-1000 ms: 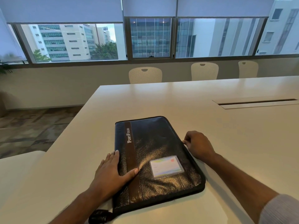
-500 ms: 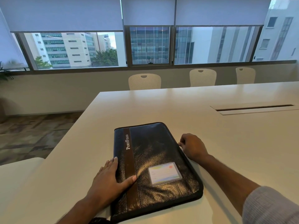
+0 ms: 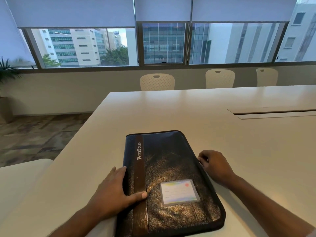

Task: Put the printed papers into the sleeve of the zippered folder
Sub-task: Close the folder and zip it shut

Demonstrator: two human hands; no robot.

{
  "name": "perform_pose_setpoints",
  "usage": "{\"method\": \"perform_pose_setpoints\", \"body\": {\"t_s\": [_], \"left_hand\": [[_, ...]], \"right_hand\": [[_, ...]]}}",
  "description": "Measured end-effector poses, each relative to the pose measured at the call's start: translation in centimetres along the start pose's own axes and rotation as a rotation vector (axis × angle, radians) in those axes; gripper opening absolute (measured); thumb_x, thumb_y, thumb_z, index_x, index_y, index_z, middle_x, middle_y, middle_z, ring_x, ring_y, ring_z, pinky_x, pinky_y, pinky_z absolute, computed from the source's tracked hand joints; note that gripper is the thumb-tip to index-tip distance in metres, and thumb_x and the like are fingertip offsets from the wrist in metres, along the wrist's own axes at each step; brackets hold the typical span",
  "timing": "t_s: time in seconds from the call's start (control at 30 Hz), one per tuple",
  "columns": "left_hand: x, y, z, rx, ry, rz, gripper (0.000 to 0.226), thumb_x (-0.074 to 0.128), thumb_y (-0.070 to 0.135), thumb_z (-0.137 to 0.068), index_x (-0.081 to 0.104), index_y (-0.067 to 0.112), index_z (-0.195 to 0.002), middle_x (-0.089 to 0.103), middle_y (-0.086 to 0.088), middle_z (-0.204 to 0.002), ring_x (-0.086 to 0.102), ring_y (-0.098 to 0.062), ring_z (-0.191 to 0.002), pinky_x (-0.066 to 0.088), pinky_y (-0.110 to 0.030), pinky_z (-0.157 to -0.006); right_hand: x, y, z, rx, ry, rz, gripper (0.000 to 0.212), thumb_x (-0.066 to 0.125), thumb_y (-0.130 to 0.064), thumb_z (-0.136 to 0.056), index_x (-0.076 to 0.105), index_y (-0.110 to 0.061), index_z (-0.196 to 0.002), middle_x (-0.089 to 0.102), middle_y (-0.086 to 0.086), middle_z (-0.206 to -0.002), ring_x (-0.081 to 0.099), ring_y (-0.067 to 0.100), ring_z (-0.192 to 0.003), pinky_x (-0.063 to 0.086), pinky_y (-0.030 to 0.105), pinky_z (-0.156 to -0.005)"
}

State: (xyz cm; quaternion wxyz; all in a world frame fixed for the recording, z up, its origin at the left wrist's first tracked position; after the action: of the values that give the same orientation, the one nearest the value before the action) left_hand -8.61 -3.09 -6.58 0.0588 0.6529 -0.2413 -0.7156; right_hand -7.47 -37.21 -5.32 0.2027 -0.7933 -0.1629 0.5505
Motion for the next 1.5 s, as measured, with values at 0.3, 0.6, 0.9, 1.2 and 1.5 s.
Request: {"method": "perform_pose_setpoints", "body": {"t_s": [0.3,0.6,0.9,1.2,1.5], "left_hand": [[-0.3,-1.8,-8.8,0.004,0.02,0.108,0.13,0.037,0.1,-0.051,0.016,0.023,-0.153,0.029,-0.002,-0.158,0.042,-0.024,-0.134,0.037,-0.047,-0.11],[0.5,-2.3,-8.9,-0.018,0.002,0.107,0.136,0.035,0.102,-0.045,0.01,0.027,-0.155,0.016,0.003,-0.163,0.031,-0.029,-0.142,0.032,-0.05,-0.113],[0.6,-2.6,-8.8,-0.024,0.025,0.124,0.127,0.033,0.101,-0.05,0.008,0.033,-0.154,0.028,0.002,-0.158,0.04,-0.027,-0.136,0.04,-0.049,-0.108],[0.6,-2.7,-8.8,-0.008,0.03,0.133,0.126,0.03,0.102,-0.05,0.006,0.035,-0.154,0.008,0.014,-0.162,0.031,-0.022,-0.142,0.035,-0.05,-0.111],[0.7,-3.1,-8.8,-0.011,0.047,0.13,0.119,0.032,0.1,-0.056,0.006,0.037,-0.154,0.008,0.016,-0.162,0.031,-0.02,-0.142,0.034,-0.048,-0.112]], "right_hand": [[-0.2,0.5,-0.6,-0.024,0.017,0.038,0.013,0.063,-0.018,-0.091,0.075,-0.014,-0.088,0.071,0.0,-0.081,0.058,0.007,-0.07,0.038,0.014,-0.059],[0.4,0.9,-4.1,0.036,0.06,0.057,0.015,0.065,-0.02,-0.09,0.076,-0.011,-0.089,0.073,0.005,-0.083,0.062,0.012,-0.07,0.055,0.028,-0.069],[1.3,1.1,-8.8,0.044,0.054,0.093,0.017,0.065,-0.02,-0.089,0.075,-0.007,-0.092,0.073,0.008,-0.087,0.061,0.014,-0.069,0.055,0.03,-0.07],[2.6,0.9,-13.6,0.041,0.007,0.088,0.014,0.068,-0.018,-0.086,0.076,-0.006,-0.087,0.074,0.008,-0.085,0.06,0.017,-0.07,0.05,0.03,-0.067],[4.0,0.2,-17.4,-0.057,-0.062,0.138,0.012,0.067,-0.013,-0.085,0.077,-0.007,-0.089,0.074,0.009,-0.089,0.059,0.018,-0.074,0.049,0.03,-0.07]]}}
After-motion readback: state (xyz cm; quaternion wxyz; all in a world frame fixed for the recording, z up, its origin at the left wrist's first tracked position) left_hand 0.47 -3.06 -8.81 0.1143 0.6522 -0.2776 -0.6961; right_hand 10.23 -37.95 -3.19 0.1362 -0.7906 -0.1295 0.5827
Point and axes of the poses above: each hand's wrist, its own z-axis away from the middle knuckle, its own x-axis out of the palm, y = z × x, the point moved 7 cm from there along -z, towards the middle knuckle
